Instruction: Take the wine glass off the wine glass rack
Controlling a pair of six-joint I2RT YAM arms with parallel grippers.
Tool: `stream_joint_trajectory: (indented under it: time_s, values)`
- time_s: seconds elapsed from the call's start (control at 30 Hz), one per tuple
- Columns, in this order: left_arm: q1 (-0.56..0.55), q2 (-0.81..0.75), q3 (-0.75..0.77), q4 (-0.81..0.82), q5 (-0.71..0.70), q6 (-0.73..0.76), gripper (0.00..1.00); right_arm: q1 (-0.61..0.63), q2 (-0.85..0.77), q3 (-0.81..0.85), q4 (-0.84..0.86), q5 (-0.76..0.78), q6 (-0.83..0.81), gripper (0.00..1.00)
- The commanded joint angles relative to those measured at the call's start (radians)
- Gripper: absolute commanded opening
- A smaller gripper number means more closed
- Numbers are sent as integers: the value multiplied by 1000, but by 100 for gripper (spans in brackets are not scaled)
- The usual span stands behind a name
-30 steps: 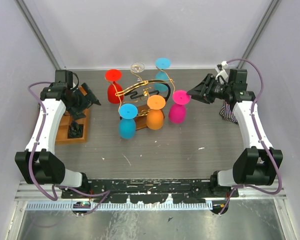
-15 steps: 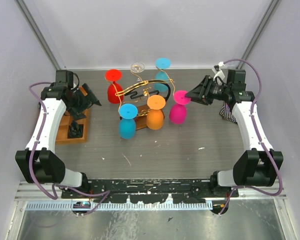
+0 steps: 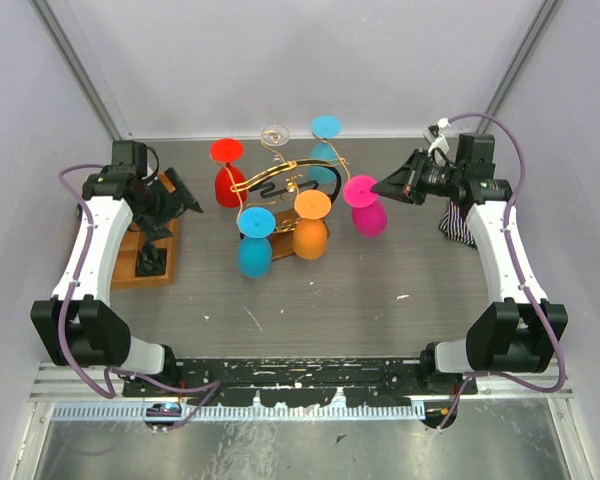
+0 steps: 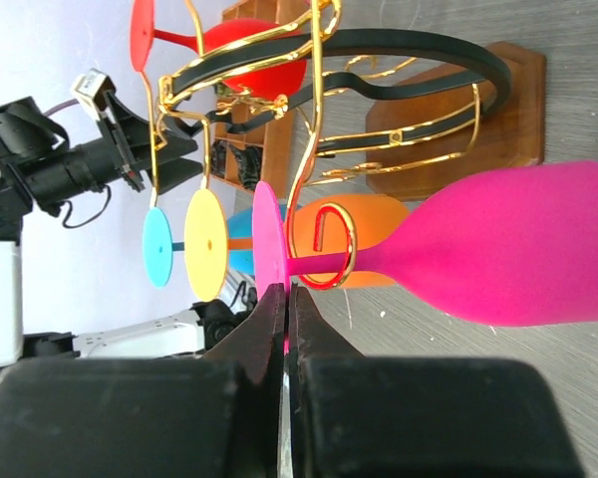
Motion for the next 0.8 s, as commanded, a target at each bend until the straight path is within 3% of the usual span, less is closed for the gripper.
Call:
stream_joint_trajectory:
  time_s: [0.0, 0.4, 0.77]
  values:
    - [-2, 8, -10, -11, 11, 17, 99, 2, 7, 40, 97, -89, 90, 1]
    - [-2, 16, -25, -1, 27, 12, 99, 9, 67, 0, 273, -167, 243, 1]
    - [0, 21, -19, -8, 12, 24, 100, -9, 143, 46, 424, -46, 297, 1]
